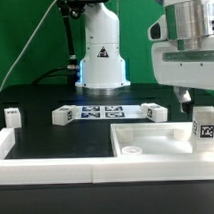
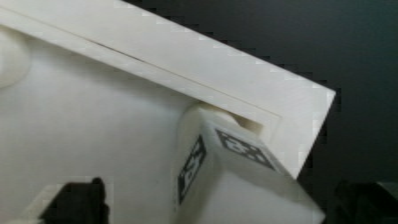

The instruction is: Assemble one leg

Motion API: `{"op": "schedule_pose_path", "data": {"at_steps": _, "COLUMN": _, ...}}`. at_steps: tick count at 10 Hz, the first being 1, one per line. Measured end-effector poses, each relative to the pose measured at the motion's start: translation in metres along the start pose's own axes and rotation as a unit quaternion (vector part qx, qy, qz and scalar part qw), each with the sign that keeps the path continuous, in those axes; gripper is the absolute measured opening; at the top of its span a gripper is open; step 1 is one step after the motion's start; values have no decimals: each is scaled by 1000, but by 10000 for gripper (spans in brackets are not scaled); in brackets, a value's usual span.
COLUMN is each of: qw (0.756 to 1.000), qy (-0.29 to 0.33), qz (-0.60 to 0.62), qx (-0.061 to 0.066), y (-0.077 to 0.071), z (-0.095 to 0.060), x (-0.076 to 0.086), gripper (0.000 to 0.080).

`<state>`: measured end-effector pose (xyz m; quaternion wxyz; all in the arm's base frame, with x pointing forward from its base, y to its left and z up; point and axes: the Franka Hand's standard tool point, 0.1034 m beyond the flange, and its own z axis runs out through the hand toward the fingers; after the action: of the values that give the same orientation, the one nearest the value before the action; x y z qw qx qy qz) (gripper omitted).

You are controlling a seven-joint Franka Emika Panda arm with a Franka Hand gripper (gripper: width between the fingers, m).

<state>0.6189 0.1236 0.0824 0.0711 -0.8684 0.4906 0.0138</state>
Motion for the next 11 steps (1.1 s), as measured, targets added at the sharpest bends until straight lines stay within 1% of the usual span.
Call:
{"op": "schedule_pose_path", "data": {"at_steps": 2, "qw": 994, "qy": -2, "qz": -113, "qx": -4, "y": 0, "z": 1, "x": 7, "gripper": 648}}
{"op": "schedule_pose_path", "data": {"at_steps": 4, "qw": 977, "qy": -2, "qz": -213, "qx": -22, "y": -1, "z": 0, "x": 10, "gripper": 648}}
{"op": "schedule_pose_path", "data": {"at_steps": 5, "qw": 960, "qy": 7, "qz": -279, "qx": -31, "y": -1, "z": 0, "x": 11, "gripper": 648}}
{"op": "schedule_pose_path", "data": {"at_steps": 6, "qw": 936, "qy": 16, "qz": -351, "qx": -37, "y": -2, "z": 0, "x": 12, "gripper": 648}}
{"op": "schedule_pose_path", "data": {"at_steps": 8, "qw": 904, "qy": 22, "qz": -425, "qx": -37, "y": -3, "z": 1, "x": 13, "gripper": 648}}
{"op": "schedule_pose_path", "data": {"at_steps": 9, "qw": 866, "qy": 21, "qz": -498, "qx": -42, "y": -1, "z": 0, "x": 17, "gripper": 648}}
{"op": "schedule_pose_path", "data": {"at_steps": 10, "qw": 854, "qy": 20, "qz": -519, "qx": -43, "y": -1, "z": 0, "x": 18, "gripper": 648}}
{"op": "schedule_pose_path", "data": {"at_steps": 11, "qw": 854, "qy": 20, "qz": -519, "qx": -43, "y": -1, "z": 0, "x": 17, "gripper": 637}}
